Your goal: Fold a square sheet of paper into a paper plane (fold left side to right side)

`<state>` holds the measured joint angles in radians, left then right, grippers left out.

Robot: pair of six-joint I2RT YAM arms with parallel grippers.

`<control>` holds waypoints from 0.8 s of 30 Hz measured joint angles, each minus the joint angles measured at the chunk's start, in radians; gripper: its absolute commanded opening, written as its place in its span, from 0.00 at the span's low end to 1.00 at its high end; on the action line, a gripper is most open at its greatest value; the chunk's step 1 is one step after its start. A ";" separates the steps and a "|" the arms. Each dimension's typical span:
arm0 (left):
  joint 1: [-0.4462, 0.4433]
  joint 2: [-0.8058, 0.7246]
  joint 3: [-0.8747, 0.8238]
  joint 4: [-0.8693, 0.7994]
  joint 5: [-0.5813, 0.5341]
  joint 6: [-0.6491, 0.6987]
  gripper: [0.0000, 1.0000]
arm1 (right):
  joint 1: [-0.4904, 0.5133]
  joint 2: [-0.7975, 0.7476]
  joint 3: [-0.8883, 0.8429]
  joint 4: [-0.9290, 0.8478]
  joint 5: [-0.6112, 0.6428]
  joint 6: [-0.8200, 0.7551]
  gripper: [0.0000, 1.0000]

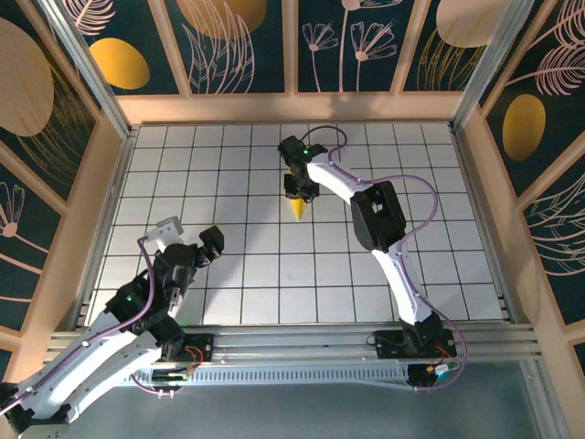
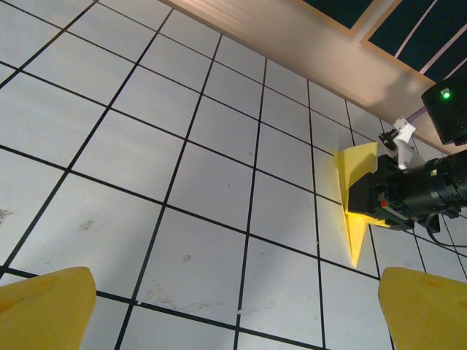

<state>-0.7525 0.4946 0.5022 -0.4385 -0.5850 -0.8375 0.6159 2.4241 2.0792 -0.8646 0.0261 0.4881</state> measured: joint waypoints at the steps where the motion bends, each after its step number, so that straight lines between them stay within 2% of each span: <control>1: 0.000 0.003 0.000 0.001 0.000 0.000 0.99 | 0.000 0.000 0.000 0.000 0.000 0.002 0.17; 24: 0.000 0.007 0.000 0.020 0.001 0.000 0.99 | -0.001 0.000 -0.002 -0.004 0.000 -0.019 0.19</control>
<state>-0.7525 0.5014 0.5022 -0.4187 -0.5842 -0.8371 0.6151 2.4241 2.0769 -0.8684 0.0261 0.4694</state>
